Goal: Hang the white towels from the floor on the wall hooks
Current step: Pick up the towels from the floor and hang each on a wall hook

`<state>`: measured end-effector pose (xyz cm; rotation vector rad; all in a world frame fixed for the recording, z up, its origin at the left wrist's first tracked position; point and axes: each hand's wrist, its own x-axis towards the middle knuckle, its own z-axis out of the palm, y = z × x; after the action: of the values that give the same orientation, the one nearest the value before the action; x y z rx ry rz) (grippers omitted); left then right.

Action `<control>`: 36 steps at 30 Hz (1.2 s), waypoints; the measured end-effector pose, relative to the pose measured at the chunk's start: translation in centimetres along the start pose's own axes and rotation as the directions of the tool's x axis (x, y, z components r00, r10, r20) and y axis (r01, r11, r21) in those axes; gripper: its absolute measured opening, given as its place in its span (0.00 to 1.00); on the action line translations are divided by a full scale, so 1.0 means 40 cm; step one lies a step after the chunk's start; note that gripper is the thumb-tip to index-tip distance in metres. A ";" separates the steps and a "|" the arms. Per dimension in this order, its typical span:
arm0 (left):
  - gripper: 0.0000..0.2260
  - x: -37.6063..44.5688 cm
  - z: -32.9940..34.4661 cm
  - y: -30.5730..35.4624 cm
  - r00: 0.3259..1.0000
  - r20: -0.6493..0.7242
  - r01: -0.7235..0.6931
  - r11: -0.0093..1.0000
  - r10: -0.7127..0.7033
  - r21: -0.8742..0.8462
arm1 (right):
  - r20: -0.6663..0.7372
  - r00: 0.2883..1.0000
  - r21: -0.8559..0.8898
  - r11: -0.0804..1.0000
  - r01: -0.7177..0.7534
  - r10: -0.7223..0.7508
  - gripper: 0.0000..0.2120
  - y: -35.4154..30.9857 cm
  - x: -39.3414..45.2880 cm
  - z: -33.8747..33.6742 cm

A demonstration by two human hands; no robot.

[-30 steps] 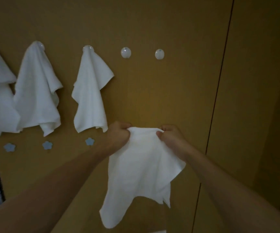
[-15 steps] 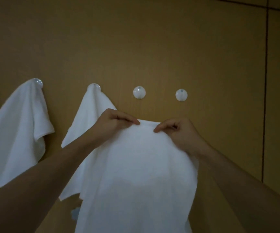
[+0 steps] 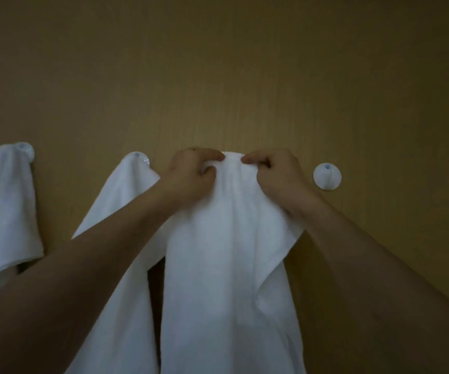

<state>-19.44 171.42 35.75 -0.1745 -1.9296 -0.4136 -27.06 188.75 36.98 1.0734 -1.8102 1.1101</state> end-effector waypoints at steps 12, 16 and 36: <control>0.14 -0.097 0.082 0.045 0.977 0.005 0.202 0.923 -0.212 -0.328 | 0.077 0.996 0.190 0.981 0.026 -0.041 0.15 0.033 -0.127 0.092; 0.16 -0.224 0.138 0.040 0.962 -0.055 0.260 0.960 -0.266 -0.105 | 0.158 0.987 -0.116 0.993 0.037 -0.018 0.27 0.048 -0.229 0.124; 0.18 -0.719 0.024 0.147 0.766 0.260 0.526 0.806 -0.587 0.270 | 0.495 0.861 0.059 0.985 -0.164 0.114 0.20 0.026 -0.785 0.214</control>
<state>-7.26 179.27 10.21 0.5073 -2.3316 -0.6280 -17.71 189.59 5.81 1.3985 -2.2789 1.0848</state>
